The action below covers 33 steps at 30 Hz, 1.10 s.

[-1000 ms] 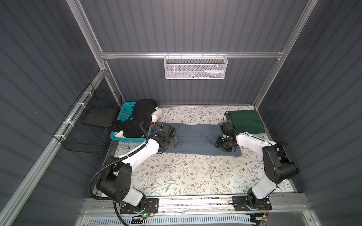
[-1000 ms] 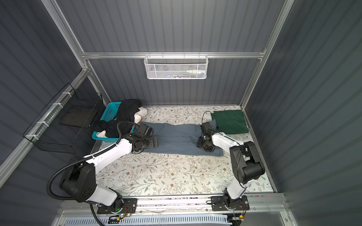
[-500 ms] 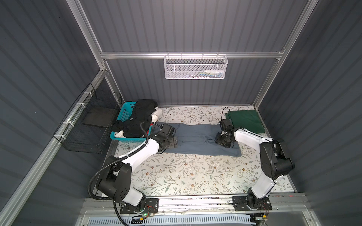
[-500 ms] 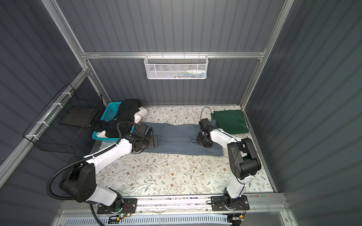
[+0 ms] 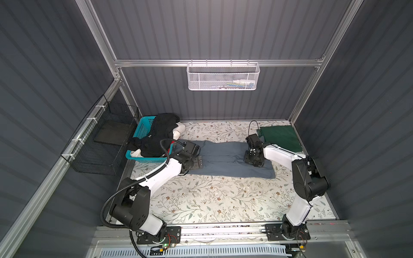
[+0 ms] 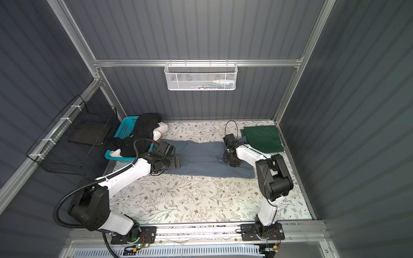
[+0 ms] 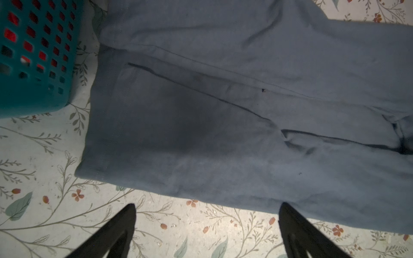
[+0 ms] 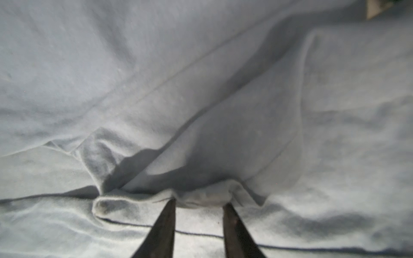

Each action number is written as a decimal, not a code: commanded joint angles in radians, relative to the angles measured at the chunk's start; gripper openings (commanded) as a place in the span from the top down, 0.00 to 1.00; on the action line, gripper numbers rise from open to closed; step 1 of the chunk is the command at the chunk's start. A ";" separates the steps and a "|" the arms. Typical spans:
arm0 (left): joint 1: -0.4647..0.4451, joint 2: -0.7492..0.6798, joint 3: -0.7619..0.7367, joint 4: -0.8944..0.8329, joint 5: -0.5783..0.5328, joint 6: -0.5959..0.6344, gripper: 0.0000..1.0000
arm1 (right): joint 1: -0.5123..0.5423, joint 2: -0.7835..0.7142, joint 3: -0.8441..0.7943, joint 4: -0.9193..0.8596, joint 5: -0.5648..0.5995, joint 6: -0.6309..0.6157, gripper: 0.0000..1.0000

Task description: Fold and stack the t-shirts

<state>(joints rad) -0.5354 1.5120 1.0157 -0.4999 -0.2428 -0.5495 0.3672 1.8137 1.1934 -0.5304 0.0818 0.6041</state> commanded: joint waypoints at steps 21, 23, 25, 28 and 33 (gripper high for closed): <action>-0.002 0.047 0.027 0.006 0.022 0.014 0.00 | 0.028 0.081 0.114 -0.100 0.162 -0.089 0.78; -0.002 0.050 0.027 0.008 0.025 0.016 0.00 | 0.027 0.082 0.109 -0.103 0.161 -0.084 0.71; -0.002 0.051 0.025 0.009 0.027 0.016 0.00 | 0.029 0.085 0.109 -0.113 0.164 -0.078 0.63; -0.002 0.046 0.023 0.012 0.030 0.015 0.00 | 0.028 0.083 0.108 -0.124 0.167 -0.073 0.58; -0.002 0.033 0.011 0.016 0.027 0.014 0.00 | 0.028 0.075 0.098 -0.143 0.171 -0.058 0.51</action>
<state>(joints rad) -0.5354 1.5517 1.0161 -0.4835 -0.2237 -0.5495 0.3908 1.8915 1.2991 -0.6281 0.2333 0.5270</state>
